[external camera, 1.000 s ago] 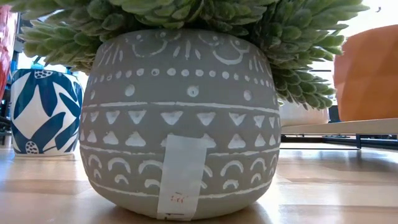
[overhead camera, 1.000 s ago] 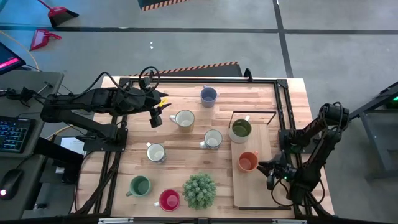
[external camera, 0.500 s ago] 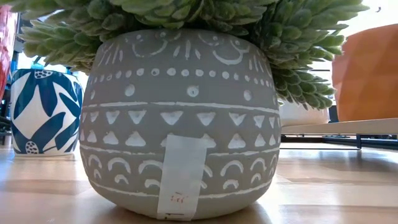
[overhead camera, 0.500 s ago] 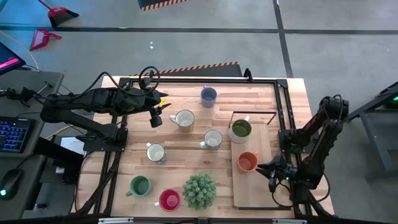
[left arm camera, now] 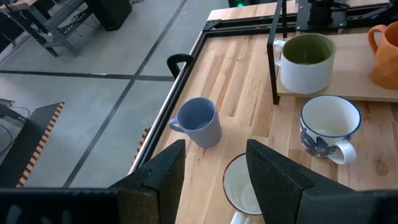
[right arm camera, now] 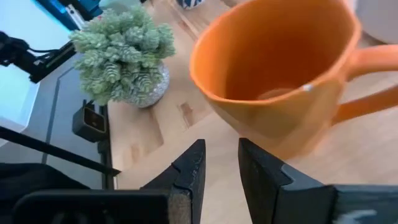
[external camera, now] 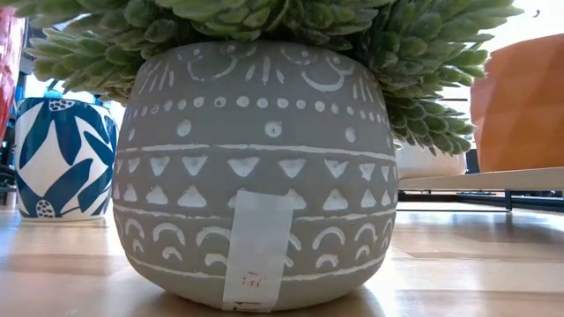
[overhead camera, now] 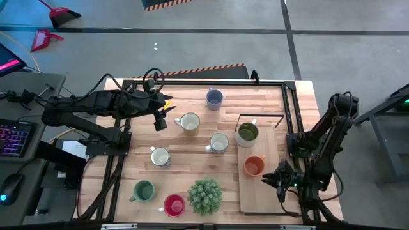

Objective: Place coffee mugs
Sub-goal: Put the orange mug on the shelf

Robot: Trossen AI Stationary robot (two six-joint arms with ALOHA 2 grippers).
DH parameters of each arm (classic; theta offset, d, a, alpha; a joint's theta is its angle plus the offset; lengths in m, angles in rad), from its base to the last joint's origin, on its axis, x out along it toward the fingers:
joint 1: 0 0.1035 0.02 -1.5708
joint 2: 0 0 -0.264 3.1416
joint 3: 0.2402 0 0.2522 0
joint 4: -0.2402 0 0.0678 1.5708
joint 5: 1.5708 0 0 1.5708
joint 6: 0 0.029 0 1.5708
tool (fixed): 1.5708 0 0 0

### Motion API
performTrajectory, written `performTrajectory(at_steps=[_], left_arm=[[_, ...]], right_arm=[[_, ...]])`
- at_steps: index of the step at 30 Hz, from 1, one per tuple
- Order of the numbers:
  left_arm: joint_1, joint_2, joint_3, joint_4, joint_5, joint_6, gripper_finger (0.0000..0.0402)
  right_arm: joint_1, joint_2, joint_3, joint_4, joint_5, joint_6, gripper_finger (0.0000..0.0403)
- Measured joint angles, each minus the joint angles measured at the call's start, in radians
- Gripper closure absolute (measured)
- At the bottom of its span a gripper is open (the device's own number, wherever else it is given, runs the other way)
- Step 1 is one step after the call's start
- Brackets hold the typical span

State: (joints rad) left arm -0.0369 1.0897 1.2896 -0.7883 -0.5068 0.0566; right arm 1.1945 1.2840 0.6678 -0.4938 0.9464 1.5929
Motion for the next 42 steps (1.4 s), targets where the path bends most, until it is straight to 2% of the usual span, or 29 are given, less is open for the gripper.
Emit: performTrajectory(at_steps=[3, 7, 18, 42], left_arm=[[0.0, 0.0, 0.0, 0.0, 0.0, 0.0, 0.0241], [0.0, 0.0, 0.0, 0.0, 0.0, 0.0, 0.0241], [0.0, 0.0, 0.0, 0.0, 0.0, 0.0, 0.0241], [0.0, 0.0, 0.0, -0.004, 0.0, 0.0, 0.0241]], right_arm=[[-0.027, 0.0, 0.0, 0.046, -0.013, -0.046, 0.0322], [-0.082, 0.0, 0.0, 0.1, -0.08, -0.125, 0.0322], [-0.188, -0.001, 0.0, 0.111, -0.163, -0.233, 0.0322], [-0.259, 0.0, 0.0, 0.057, -0.13, -0.249, 0.0322]])
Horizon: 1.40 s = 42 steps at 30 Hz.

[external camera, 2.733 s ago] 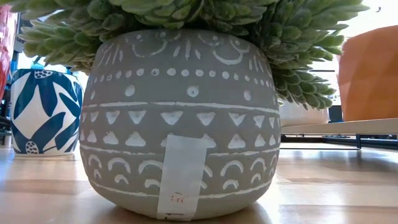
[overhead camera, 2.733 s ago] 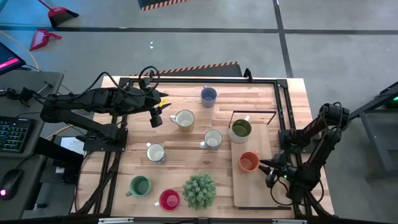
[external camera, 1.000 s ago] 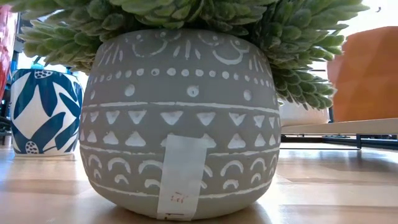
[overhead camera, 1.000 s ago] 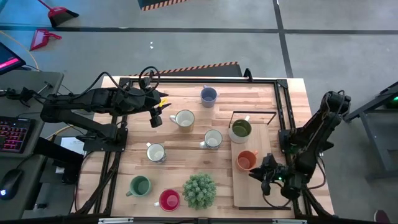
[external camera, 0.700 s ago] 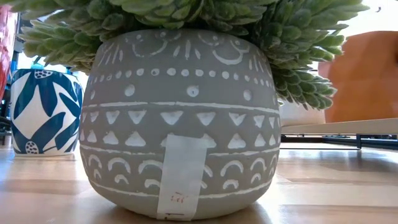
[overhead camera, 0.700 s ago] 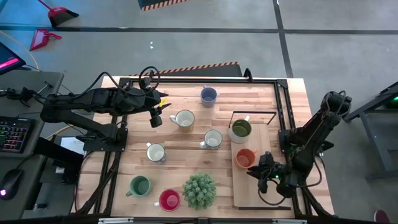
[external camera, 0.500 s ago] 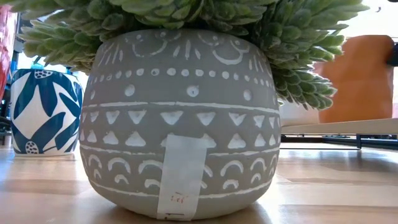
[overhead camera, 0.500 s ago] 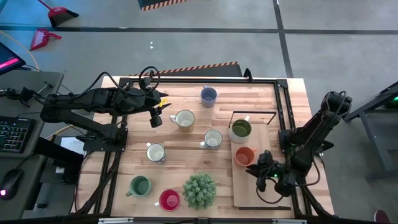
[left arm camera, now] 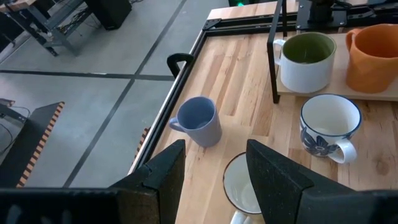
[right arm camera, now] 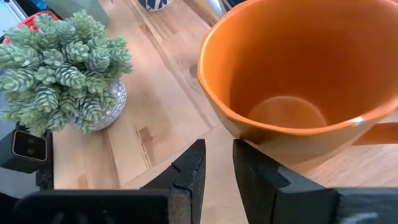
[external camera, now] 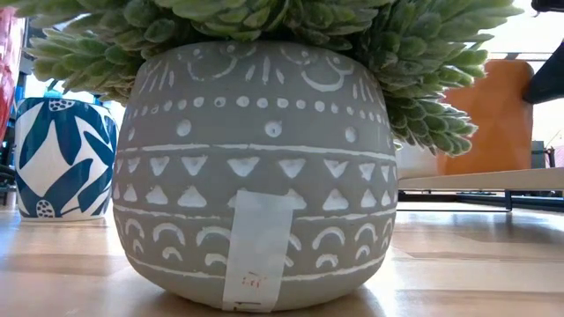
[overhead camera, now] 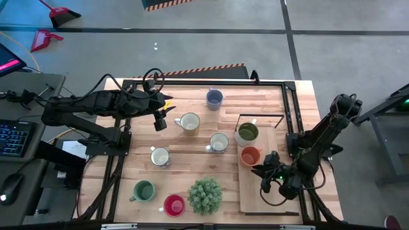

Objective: Place coffee mugs
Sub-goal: Put the orange mug on the shelf, then move the yellow mug to the center of the table

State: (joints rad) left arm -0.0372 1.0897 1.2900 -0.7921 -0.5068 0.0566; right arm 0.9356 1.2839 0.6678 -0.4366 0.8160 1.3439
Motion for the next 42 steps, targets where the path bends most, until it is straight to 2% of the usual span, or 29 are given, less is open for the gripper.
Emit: performTrajectory(at_steps=[4, 8, 19, 25, 31, 37, 42], left_arm=[[0.0, 0.0, 0.0, 0.0, 0.0, 0.0, 0.0241], [0.0, 0.0, 0.0, -0.001, 0.0, 0.0, 0.0241], [0.0, 0.0, 0.0, -0.028, 0.0, 0.0, 0.0241], [0.0, 0.0, 0.0, -0.04, 0.004, -0.001, 0.0241], [0.0, 0.0, 0.0, -0.078, 0.008, -0.003, 0.0241], [0.0, 0.0, 0.0, -0.087, 0.008, -0.019, 0.0241], [0.0, 0.0, 0.0, -0.087, 0.004, -0.018, 0.0241]], right_arm=[[0.0, 0.0, 0.0, -0.001, 0.041, 0.001, 0.0322], [0.0, 0.0, 0.0, -0.003, 0.039, 0.001, 0.0322], [0.003, 0.0, 0.0, -0.036, -0.213, 0.016, 0.0322], [0.003, 0.0, 0.0, -0.216, -0.238, 0.213, 0.0322], [0.004, 0.0, 0.0, -0.439, -0.358, 0.431, 0.0322], [0.009, -0.049, 0.0, -0.699, -0.341, 0.709, 0.0322], [0.007, -0.119, -0.001, -0.717, -0.297, 0.772, 0.0322]])
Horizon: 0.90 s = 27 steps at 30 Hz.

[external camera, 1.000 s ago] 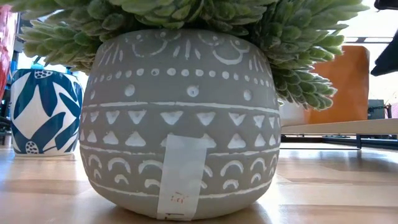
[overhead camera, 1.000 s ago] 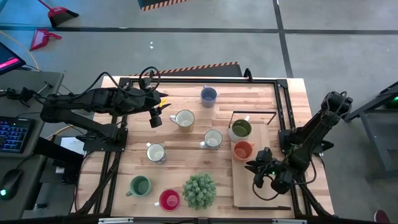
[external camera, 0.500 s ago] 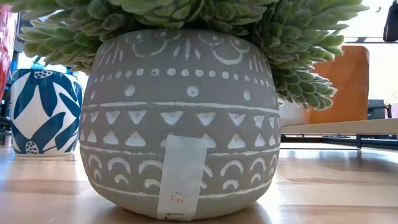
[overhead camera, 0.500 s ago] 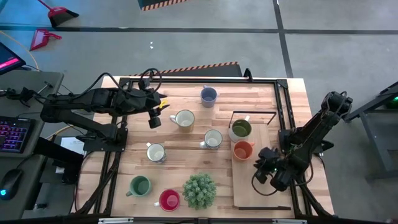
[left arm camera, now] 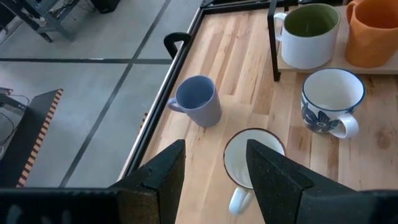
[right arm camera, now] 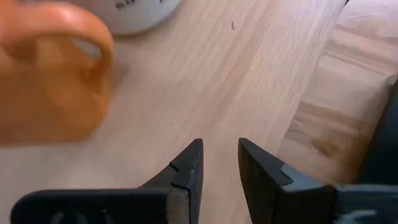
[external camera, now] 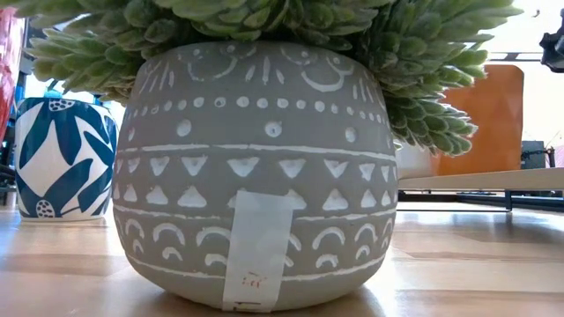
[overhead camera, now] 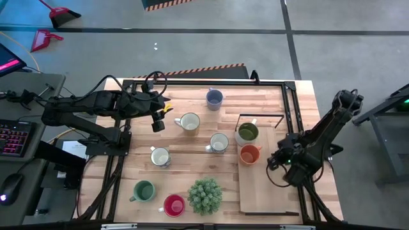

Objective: Place coffee mugs
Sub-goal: Move the yellow mug to the center of the table

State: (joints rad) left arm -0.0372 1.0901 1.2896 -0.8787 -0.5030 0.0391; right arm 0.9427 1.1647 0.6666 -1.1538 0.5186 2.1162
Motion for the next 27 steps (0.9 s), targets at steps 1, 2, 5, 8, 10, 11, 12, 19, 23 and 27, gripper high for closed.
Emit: performTrajectory(at_steps=[1, 2, 5, 8, 10, 11, 12, 19, 23, 27], left_arm=[[0.0, 0.0, 0.0, 0.0, -0.002, 0.0, 0.0241], [0.001, 0.0, 0.0, 0.0, -0.006, 0.004, 0.0241], [0.008, 0.0, 0.0, 0.0, -0.008, 0.008, 0.0241], [0.023, 0.0, 0.0, 0.0, -0.008, 0.011, 0.0241], [0.031, 0.0, 0.0, 0.0, -0.008, 0.01, 0.0241], [0.034, 0.0, 0.0, 0.0, -0.008, 0.011, 0.0241], [0.039, 0.0, 0.0, 0.0, -0.008, 0.015, 0.0241], [0.051, 0.0, 0.0, 0.0, -0.006, 0.018, 0.0241], [0.051, 0.0, 0.0, -0.003, -0.005, 0.018, 0.0241], [0.051, 0.0, 0.0, -0.022, -0.004, 0.015, 0.0241]], right_arm=[[-0.002, -0.011, 0.0, -0.005, 0.019, 0.021, 0.0322], [-0.002, -0.022, 0.0, -0.011, 0.04, 0.041, 0.0322], [0.0, -0.056, 0.0, -0.015, 0.091, 0.079, 0.0322], [0.0, -0.113, 0.0, -0.031, 0.136, 0.087, 0.0322], [-0.002, -0.158, 0.0, -0.065, 0.187, 0.126, 0.0322], [-0.005, -0.183, 0.0, -0.082, 0.219, 0.134, 0.0322], [-0.008, -0.205, 0.0, -0.095, 0.248, 0.138, 0.0322], [-0.069, -0.34, 0.0, -0.129, 0.309, 0.134, 0.0322], [-0.079, -0.405, 0.0, -0.138, 0.365, 0.102, 0.0322], [-0.079, -0.487, 0.01, -0.147, 0.465, 0.052, 0.0322]])
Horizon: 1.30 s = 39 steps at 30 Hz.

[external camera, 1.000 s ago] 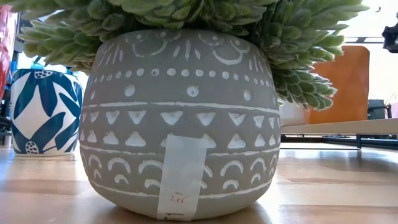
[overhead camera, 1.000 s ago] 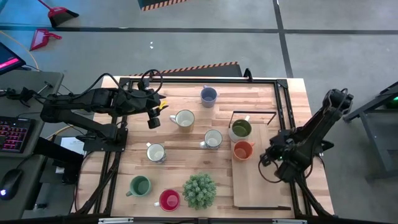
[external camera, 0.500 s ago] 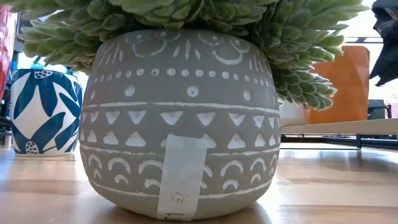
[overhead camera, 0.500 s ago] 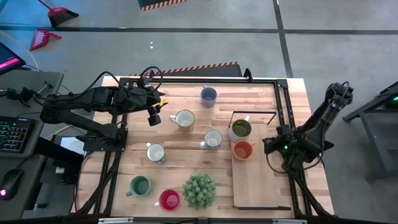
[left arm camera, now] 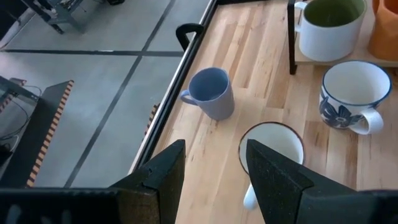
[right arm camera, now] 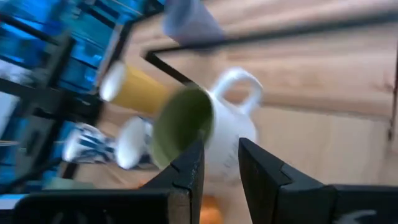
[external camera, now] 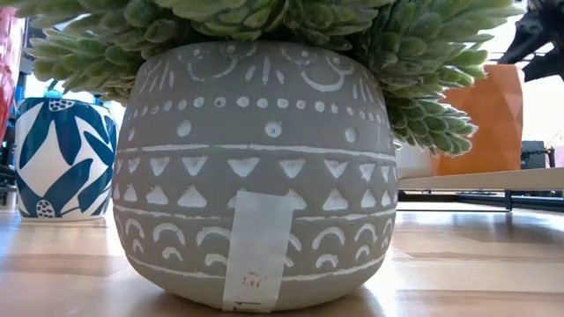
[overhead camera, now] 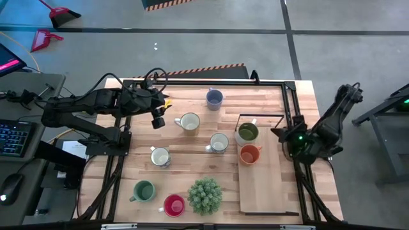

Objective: Place coffee mugs
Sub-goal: Move the yellow mug to the center of the table

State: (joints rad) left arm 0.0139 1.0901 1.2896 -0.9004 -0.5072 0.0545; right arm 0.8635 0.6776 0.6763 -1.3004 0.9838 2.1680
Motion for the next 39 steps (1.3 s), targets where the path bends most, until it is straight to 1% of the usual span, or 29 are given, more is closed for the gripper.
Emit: performTrajectory(at_steps=[2, 4, 10, 14, 18, 21, 23, 25, 28, 33, 36, 39], left_arm=[[0.0, 0.0, 0.0, -0.005, 0.0, -0.001, 0.0241], [0.0, 0.0, 0.0, -0.006, 0.0, -0.005, 0.0241], [0.0, 0.0, 0.0, -0.036, 0.002, -0.043, 0.0241], [0.0, 0.0, 0.0, -0.039, 0.034, -0.051, 0.0241], [0.0, 0.0, 0.0, -0.039, 0.099, -0.051, 0.0241], [0.0, 0.0, 0.0, -0.035, 0.159, -0.053, 0.0241], [0.0, 0.0, 0.0, -0.011, 0.207, -0.052, 0.0241], [0.0, 0.0, 0.0, 0.043, 0.248, -0.052, 0.0241], [0.0, 0.0, 0.0, 0.17, 0.288, -0.016, 0.0241], [0.0, 0.0, 0.0, 0.395, 0.292, 0.074, 0.0241], [0.0, 0.0, 0.0, 0.456, 0.291, 0.125, 0.0241], [0.0, 0.0, 0.0, 0.457, 0.269, 0.165, 0.0241]], right_arm=[[-0.001, -0.031, 0.035, -0.008, 0.032, -0.056, 0.0322], [-0.001, -0.051, 0.085, -0.011, 0.058, -0.152, 0.0322], [-0.001, -0.056, 0.307, -0.008, 0.146, -0.518, 0.0322], [-0.001, -0.056, 0.43, 0.007, 0.221, -0.756, 0.0322], [-0.001, -0.056, 0.503, 0.036, 0.205, -1.02, 0.0322], [-0.001, -0.056, 0.521, 0.053, 0.146, -1.207, 0.0322], [-0.001, -0.055, 0.521, 0.055, 0.115, -1.303, 0.0322], [-0.001, -0.055, 0.521, 0.055, 0.11, -1.356, 0.0322], [-0.001, -0.056, 0.521, 0.052, 0.119, -1.365, 0.0322], [-0.001, -0.056, 0.521, 0.038, 0.157, -1.365, 0.0322], [-0.001, -0.056, 0.521, 0.038, 0.143, -1.365, 0.0322], [-0.001, -0.056, 0.521, 0.038, 0.142, -1.363, 0.0322]])
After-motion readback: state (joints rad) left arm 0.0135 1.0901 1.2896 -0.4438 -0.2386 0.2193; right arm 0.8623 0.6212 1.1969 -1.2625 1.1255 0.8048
